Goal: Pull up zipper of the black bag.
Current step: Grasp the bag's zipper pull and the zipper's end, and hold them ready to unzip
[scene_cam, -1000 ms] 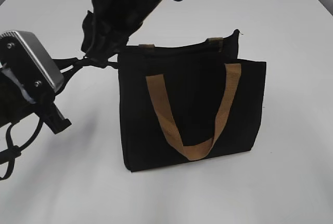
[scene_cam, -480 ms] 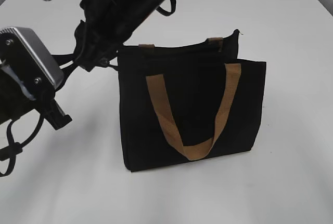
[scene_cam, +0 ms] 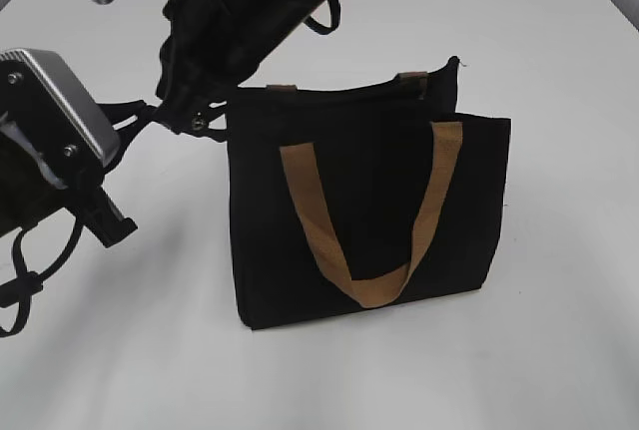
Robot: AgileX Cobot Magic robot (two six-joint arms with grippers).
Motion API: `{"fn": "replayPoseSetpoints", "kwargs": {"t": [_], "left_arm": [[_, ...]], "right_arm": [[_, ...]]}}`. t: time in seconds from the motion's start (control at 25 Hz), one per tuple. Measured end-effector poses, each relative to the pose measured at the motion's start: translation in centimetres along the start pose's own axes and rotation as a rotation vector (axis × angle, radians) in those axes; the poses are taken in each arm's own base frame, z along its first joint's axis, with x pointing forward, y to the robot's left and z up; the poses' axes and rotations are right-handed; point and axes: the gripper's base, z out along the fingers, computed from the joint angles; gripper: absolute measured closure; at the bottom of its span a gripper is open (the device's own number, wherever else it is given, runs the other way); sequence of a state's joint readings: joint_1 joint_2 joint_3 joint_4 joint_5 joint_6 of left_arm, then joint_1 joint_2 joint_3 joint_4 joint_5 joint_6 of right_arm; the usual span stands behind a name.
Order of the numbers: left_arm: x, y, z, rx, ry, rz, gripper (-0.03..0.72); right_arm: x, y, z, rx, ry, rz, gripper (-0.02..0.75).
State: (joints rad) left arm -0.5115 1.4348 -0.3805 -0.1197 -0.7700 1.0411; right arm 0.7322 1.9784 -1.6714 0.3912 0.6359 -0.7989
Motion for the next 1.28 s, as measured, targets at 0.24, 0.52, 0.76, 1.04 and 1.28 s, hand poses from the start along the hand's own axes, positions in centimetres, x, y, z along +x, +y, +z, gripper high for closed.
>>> {"fn": "replayPoseSetpoints", "kwargs": {"t": [0.24, 0.52, 0.76, 1.04, 1.28], "left_arm": [[0.1, 0.1, 0.0, -0.006, 0.009, -0.011, 0.66], [0.1, 0.1, 0.0, -0.007, 0.01, -0.013, 0.66], [0.1, 0.1, 0.0, -0.007, 0.01, -0.013, 0.66], [0.1, 0.1, 0.0, -0.008, 0.01, -0.013, 0.66], [0.1, 0.1, 0.0, -0.008, 0.01, -0.013, 0.66]], "right_arm": [[1.3, -1.7, -1.0, 0.003, 0.05, 0.063, 0.738], [0.6, -1.9, -2.6, -0.006, 0.014, 0.102, 0.738], [0.5, -1.4, -2.6, -0.056, -0.001, 0.035, 0.488], [0.1, -1.1, -2.5, -0.088, -0.047, 0.014, 0.468], [0.7, -1.2, -1.0, -0.1, -0.035, 0.035, 0.476]]}}
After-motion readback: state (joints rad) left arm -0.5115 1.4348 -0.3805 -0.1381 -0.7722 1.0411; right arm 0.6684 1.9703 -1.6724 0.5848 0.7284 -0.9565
